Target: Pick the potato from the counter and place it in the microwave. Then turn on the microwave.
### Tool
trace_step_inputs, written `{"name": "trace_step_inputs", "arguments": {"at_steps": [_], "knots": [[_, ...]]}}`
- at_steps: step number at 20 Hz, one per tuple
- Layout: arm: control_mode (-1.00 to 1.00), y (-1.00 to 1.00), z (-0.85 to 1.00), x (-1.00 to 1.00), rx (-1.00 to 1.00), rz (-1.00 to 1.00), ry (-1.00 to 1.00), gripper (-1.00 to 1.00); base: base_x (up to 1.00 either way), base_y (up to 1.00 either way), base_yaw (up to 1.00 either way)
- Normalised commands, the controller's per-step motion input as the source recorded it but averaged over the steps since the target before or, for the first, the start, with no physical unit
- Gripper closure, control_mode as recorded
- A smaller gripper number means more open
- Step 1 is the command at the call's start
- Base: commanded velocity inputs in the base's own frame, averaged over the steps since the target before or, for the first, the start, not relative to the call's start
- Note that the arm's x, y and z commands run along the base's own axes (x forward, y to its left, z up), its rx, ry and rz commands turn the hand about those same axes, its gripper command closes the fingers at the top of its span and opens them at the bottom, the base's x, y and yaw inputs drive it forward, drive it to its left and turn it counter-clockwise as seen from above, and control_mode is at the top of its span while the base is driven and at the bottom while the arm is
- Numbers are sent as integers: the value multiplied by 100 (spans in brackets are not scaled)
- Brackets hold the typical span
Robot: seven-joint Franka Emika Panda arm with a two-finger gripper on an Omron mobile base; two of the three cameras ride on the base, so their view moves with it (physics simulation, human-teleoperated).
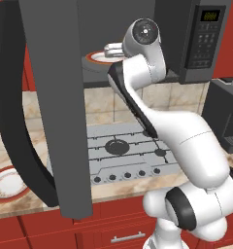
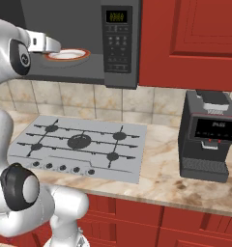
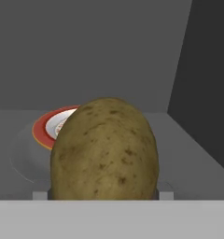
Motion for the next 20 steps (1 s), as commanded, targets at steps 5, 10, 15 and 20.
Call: {"name": "trace_step_inputs", "arguments": {"at_steps": [5,10,15,20], "knots": [[-100,0,0,46,0,0,6,100,0,0,0],[-100,0,-2,53,0,0,4,100,0,0,0],[-100,0,-4,53,0,0,5,100,0,0,0],[-100,0,-15,43,0,0,6,100,0,0,0]]}}
